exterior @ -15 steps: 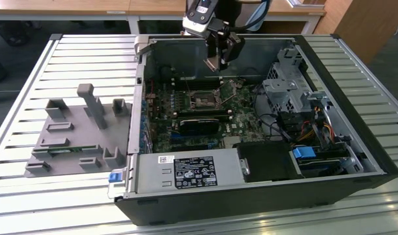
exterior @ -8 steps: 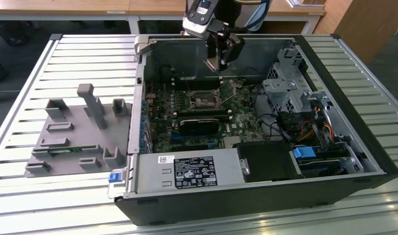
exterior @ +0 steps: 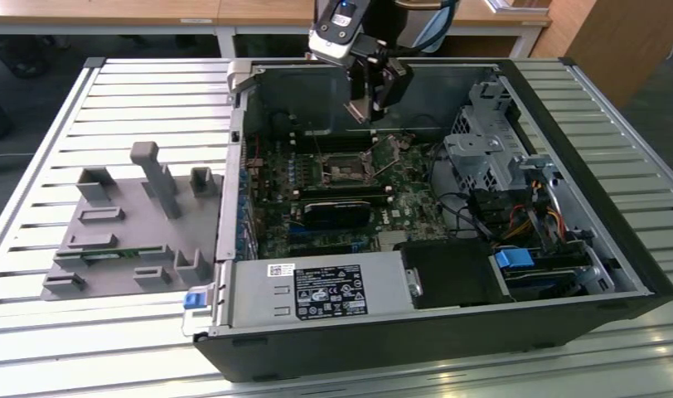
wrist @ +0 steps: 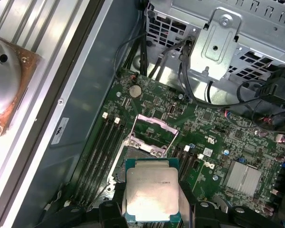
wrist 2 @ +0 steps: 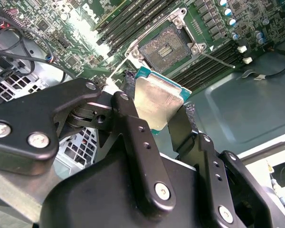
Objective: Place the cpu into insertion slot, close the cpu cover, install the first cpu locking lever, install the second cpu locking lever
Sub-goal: 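Place the cpu into insertion slot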
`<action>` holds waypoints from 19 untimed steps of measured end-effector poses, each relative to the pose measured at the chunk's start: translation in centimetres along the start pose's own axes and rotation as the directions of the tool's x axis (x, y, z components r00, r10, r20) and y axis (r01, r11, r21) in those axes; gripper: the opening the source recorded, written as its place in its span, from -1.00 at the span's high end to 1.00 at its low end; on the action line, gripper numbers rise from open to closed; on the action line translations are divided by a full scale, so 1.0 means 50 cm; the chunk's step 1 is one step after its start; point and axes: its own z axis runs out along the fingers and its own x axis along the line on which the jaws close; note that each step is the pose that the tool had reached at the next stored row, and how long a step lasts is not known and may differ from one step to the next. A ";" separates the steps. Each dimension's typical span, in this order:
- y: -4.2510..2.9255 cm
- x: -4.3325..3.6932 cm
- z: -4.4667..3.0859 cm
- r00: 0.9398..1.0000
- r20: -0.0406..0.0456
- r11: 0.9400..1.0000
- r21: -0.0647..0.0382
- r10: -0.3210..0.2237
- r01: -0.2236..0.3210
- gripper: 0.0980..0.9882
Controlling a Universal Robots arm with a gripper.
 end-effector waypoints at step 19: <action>-0.001 0.000 0.014 1.000 -0.001 1.000 0.002 0.001 -0.001 0.03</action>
